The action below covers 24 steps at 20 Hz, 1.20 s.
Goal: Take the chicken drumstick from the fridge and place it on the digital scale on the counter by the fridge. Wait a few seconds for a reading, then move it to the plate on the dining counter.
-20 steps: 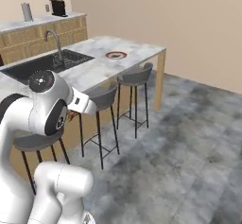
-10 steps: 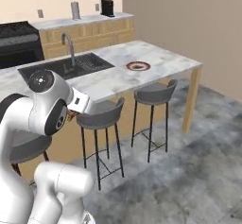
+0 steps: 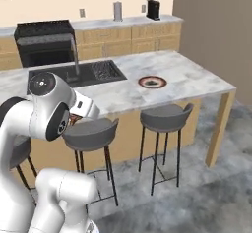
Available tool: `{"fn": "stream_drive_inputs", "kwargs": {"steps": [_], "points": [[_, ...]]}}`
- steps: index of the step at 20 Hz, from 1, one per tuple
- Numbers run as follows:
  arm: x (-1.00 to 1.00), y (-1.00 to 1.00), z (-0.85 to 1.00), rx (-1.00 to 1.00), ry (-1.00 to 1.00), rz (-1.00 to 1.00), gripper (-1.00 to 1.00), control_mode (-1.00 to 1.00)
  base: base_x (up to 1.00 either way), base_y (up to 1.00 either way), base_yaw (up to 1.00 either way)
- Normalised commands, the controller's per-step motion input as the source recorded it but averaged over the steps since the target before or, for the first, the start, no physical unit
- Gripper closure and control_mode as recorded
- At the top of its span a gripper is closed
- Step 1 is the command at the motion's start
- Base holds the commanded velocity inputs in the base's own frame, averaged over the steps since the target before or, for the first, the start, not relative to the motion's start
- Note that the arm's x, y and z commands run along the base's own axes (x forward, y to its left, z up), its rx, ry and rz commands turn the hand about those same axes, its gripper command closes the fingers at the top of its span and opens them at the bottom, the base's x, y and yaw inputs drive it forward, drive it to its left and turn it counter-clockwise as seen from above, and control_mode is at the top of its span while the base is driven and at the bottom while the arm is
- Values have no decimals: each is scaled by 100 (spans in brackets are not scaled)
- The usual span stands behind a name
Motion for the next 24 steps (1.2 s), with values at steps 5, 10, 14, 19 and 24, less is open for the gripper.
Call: {"fn": "stream_drive_inputs", "kwargs": {"steps": [5, 10, 14, 19, 24], "points": [[0, 0, 0, 0, 0, 0, 100, 100, 54, -100, 43], [0, 0, 0, 0, 0, 0, 100, 100, 54, -100, 43], [0, 0, 0, 0, 0, 0, 100, 100, 55, -100, 42], [0, 0, 0, 0, 0, 0, 100, 100, 67, -100, 40], [0, 0, 0, 0, 0, 0, 100, 100, 99, -72, 26]]}}
